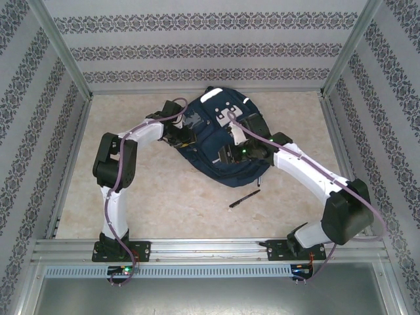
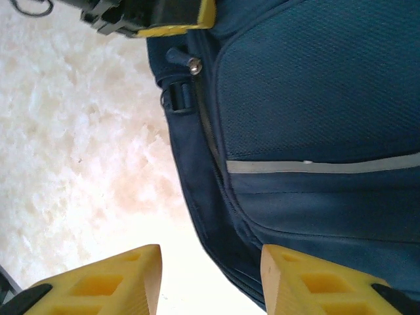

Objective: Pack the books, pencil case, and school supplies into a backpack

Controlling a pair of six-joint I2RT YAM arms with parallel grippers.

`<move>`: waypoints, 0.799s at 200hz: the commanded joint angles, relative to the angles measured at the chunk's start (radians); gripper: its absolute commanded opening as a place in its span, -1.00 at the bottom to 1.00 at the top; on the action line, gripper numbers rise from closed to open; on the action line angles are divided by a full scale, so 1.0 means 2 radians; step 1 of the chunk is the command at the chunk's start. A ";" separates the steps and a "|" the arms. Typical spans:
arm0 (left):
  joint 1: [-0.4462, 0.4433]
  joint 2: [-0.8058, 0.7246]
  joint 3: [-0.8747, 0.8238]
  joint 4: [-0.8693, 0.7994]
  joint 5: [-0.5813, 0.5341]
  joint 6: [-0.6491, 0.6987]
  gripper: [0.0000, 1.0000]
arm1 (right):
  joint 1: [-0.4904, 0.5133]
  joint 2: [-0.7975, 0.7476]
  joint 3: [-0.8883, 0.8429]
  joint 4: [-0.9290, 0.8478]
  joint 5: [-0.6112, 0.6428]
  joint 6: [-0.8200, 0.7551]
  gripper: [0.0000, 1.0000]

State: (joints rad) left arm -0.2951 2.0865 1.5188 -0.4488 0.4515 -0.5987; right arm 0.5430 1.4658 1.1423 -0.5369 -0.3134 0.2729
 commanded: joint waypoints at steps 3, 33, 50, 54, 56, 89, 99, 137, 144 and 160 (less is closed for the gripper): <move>-0.002 -0.008 -0.004 0.013 -0.013 -0.015 -0.77 | 0.034 0.027 0.023 0.021 0.013 0.025 -0.13; -0.001 -0.061 -0.046 0.023 -0.009 -0.049 -1.00 | 0.074 0.080 0.062 0.034 0.045 0.104 -0.08; -0.003 -0.086 -0.066 0.034 0.018 -0.087 -1.00 | 0.077 0.106 0.072 0.048 0.050 0.232 -0.06; -0.003 -0.090 -0.069 0.036 0.025 -0.095 -1.00 | 0.077 0.112 0.073 0.052 0.048 0.264 -0.07; -0.002 -0.092 -0.070 0.037 0.028 -0.099 -1.00 | 0.078 0.114 0.074 0.054 0.045 0.276 -0.07; -0.004 -0.114 -0.083 0.034 0.063 -0.152 -1.00 | 0.087 0.129 0.081 0.066 0.067 0.444 -0.09; -0.007 -0.123 -0.089 0.037 0.060 -0.157 -1.00 | 0.093 0.131 0.087 0.068 0.082 0.479 -0.08; -0.015 -0.137 -0.110 0.070 0.088 -0.210 -1.00 | 0.113 0.146 0.110 0.036 0.131 0.608 -0.10; -0.018 -0.138 -0.115 0.082 0.096 -0.223 -1.00 | 0.115 0.147 0.104 0.039 0.133 0.640 -0.13; -0.024 -0.141 -0.124 0.102 0.103 -0.243 -1.00 | 0.118 0.150 0.093 0.063 0.129 0.693 -0.17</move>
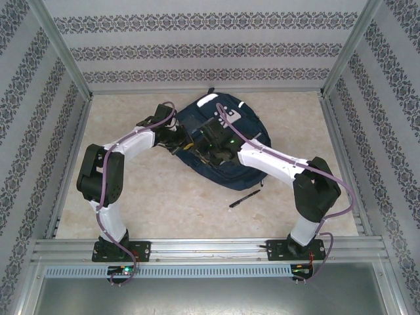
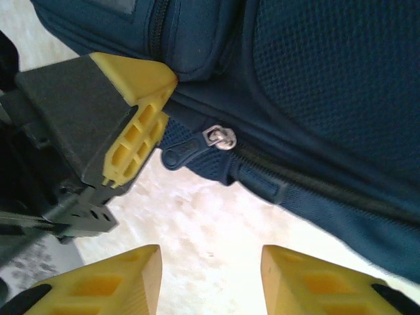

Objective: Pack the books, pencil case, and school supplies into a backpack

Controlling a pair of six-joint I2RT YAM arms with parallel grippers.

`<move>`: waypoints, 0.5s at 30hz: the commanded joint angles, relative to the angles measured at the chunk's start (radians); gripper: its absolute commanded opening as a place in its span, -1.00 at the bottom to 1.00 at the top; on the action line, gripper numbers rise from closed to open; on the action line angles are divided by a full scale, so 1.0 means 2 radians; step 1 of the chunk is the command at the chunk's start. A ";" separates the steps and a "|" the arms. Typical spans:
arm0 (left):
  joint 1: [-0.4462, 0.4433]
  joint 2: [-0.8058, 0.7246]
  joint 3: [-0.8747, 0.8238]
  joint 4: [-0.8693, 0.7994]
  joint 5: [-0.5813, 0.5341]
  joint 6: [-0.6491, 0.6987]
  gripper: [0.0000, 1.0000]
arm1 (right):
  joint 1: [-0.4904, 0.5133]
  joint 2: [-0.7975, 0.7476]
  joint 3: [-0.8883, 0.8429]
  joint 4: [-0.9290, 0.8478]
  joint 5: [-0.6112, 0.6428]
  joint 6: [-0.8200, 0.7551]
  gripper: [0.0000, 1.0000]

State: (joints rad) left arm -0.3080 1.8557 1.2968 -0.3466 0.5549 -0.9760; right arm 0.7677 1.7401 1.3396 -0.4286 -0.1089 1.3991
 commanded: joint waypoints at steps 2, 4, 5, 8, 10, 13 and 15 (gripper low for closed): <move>-0.019 -0.028 -0.016 0.057 0.052 -0.060 -1.00 | 0.007 0.014 -0.010 0.018 0.030 0.152 -0.19; -0.021 -0.033 -0.026 0.069 0.052 -0.074 -1.00 | 0.009 0.019 -0.015 0.038 0.039 0.180 -0.20; -0.021 -0.036 -0.032 0.077 0.052 -0.085 -1.00 | 0.009 0.025 -0.015 0.049 0.038 0.195 -0.21; -0.022 -0.042 -0.047 0.099 0.053 -0.106 -1.00 | 0.008 0.038 -0.014 0.073 0.034 0.216 -0.24; -0.022 -0.044 -0.052 0.104 0.053 -0.112 -1.00 | 0.008 0.046 -0.012 0.081 0.030 0.227 -0.28; -0.023 -0.050 -0.067 0.115 0.051 -0.123 -1.00 | 0.010 0.060 -0.009 0.085 0.032 0.243 -0.32; -0.024 -0.054 -0.074 0.112 0.050 -0.124 -1.00 | 0.010 0.070 -0.017 0.103 0.048 0.253 -0.34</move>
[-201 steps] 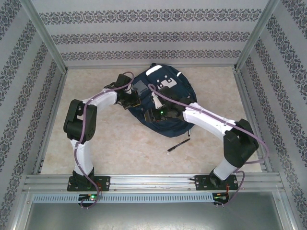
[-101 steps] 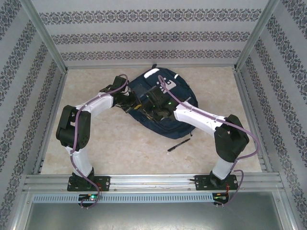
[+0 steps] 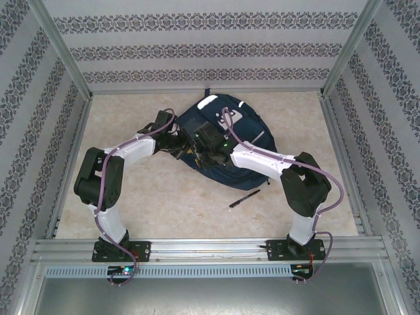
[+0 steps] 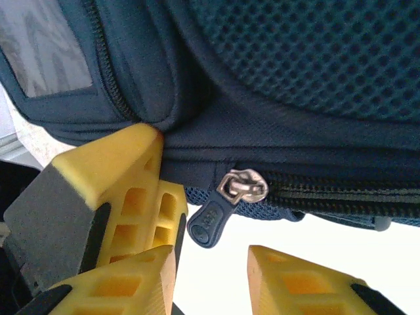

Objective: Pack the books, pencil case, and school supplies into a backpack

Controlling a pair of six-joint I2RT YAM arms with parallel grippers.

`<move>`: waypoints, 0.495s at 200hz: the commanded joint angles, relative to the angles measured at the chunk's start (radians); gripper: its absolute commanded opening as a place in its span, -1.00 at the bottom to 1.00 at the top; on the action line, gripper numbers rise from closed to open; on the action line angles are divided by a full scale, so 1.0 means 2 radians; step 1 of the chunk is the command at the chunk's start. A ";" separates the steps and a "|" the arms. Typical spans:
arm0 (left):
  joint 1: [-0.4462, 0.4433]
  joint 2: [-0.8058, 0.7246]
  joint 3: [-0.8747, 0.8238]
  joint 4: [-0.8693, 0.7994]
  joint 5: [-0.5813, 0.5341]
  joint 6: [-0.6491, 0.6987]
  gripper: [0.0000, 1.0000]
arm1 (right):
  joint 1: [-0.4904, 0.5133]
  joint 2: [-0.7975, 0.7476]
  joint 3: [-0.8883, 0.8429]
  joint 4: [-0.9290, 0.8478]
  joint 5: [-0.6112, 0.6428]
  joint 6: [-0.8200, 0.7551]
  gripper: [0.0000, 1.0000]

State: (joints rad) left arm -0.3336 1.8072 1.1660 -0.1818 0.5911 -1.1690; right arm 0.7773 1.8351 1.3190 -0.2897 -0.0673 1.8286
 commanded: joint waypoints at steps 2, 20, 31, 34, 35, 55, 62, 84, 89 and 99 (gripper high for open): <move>-0.010 -0.030 -0.012 0.027 0.032 -0.027 -1.00 | 0.003 0.029 -0.009 0.050 0.024 0.042 -0.38; -0.011 -0.032 -0.019 0.028 0.031 -0.030 -1.00 | -0.002 0.046 -0.010 0.075 0.009 0.052 -0.55; -0.011 -0.032 -0.023 0.033 0.032 -0.034 -1.00 | -0.002 0.050 -0.010 0.083 0.007 0.054 -0.59; -0.011 -0.033 -0.023 0.034 0.032 -0.034 -1.00 | -0.002 0.051 -0.010 0.084 0.007 0.054 -0.60; -0.011 -0.033 -0.023 0.035 0.032 -0.034 -1.00 | -0.002 0.051 -0.010 0.084 0.007 0.054 -0.60; -0.011 -0.034 -0.025 0.038 0.033 -0.037 -1.00 | -0.001 0.049 -0.010 0.080 0.011 0.054 -0.62; -0.011 -0.035 -0.026 0.042 0.033 -0.041 -1.00 | -0.001 0.047 -0.013 0.077 0.012 0.056 -0.61; -0.011 -0.035 -0.031 0.060 0.038 -0.058 -1.00 | -0.001 0.038 -0.029 0.068 0.023 0.061 -0.76; -0.011 -0.035 -0.031 0.062 0.039 -0.060 -1.00 | -0.001 0.035 -0.034 0.069 0.027 0.063 -0.83; -0.011 -0.036 -0.030 0.062 0.040 -0.057 -1.00 | -0.002 0.029 -0.042 0.072 0.033 0.064 -0.93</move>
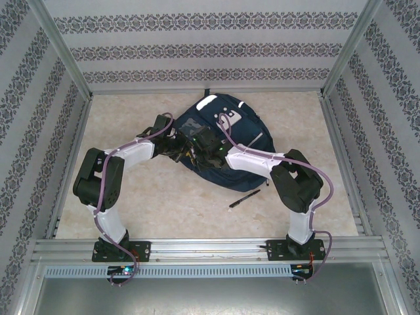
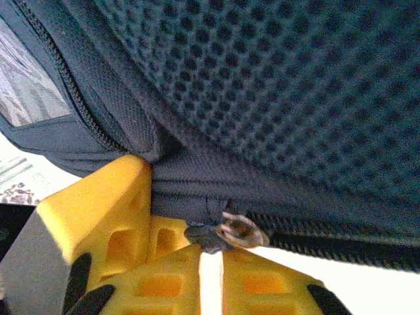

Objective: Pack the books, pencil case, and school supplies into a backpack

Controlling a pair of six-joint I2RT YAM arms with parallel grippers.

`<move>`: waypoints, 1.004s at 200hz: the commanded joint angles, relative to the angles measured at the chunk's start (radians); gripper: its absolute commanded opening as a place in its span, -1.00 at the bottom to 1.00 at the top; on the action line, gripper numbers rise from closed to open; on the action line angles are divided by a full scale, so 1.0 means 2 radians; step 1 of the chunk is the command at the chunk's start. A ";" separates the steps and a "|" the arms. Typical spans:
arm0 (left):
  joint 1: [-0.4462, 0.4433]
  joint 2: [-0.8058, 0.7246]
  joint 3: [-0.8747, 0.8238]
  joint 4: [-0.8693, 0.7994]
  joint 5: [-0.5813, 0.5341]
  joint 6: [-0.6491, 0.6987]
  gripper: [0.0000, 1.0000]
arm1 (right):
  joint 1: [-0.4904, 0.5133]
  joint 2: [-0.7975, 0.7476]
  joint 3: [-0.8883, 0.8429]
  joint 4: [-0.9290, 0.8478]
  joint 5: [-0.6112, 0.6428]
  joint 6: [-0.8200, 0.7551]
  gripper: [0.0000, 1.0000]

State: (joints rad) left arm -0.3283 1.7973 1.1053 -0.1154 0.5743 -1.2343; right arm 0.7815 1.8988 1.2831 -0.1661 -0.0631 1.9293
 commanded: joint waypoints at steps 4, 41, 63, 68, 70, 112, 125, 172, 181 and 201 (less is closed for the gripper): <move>-0.013 -0.032 0.001 0.026 0.047 -0.023 -1.00 | -0.005 -0.005 -0.026 0.010 0.032 0.013 -0.96; -0.008 -0.032 0.004 -0.011 0.026 0.013 -1.00 | -0.013 -0.039 -0.049 0.008 0.046 -0.009 -1.00; -0.003 -0.036 -0.003 -0.022 0.015 0.024 -1.00 | -0.022 -0.062 -0.072 0.015 0.042 -0.024 -1.00; -0.003 -0.037 -0.006 -0.020 0.016 0.023 -1.00 | -0.024 -0.068 -0.077 0.015 0.039 -0.030 -1.00; -0.003 -0.037 -0.006 -0.019 0.016 0.023 -1.00 | -0.025 -0.070 -0.080 0.015 0.039 -0.033 -1.00; -0.002 -0.056 -0.010 -0.024 0.021 0.018 -1.00 | -0.072 -0.114 -0.102 0.039 -0.064 -0.258 -0.89; -0.002 -0.062 -0.005 -0.031 0.023 0.020 -1.00 | -0.084 -0.137 -0.097 0.020 -0.092 -0.359 -0.74; -0.003 -0.075 0.006 -0.050 0.036 0.020 -1.00 | -0.106 -0.203 -0.069 -0.093 -0.108 -0.709 -0.39; -0.003 -0.077 0.007 -0.055 0.034 0.022 -1.00 | -0.111 -0.207 -0.061 -0.106 -0.116 -0.742 -0.35; -0.004 -0.080 0.008 -0.063 0.033 0.025 -1.00 | -0.108 -0.190 -0.010 -0.175 -0.118 -0.803 -0.25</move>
State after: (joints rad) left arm -0.3386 1.6875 1.0943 -0.1932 0.6025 -1.2045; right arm 0.5694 1.4967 1.1610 -0.3424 -0.2718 0.6392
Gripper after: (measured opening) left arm 0.043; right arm 0.356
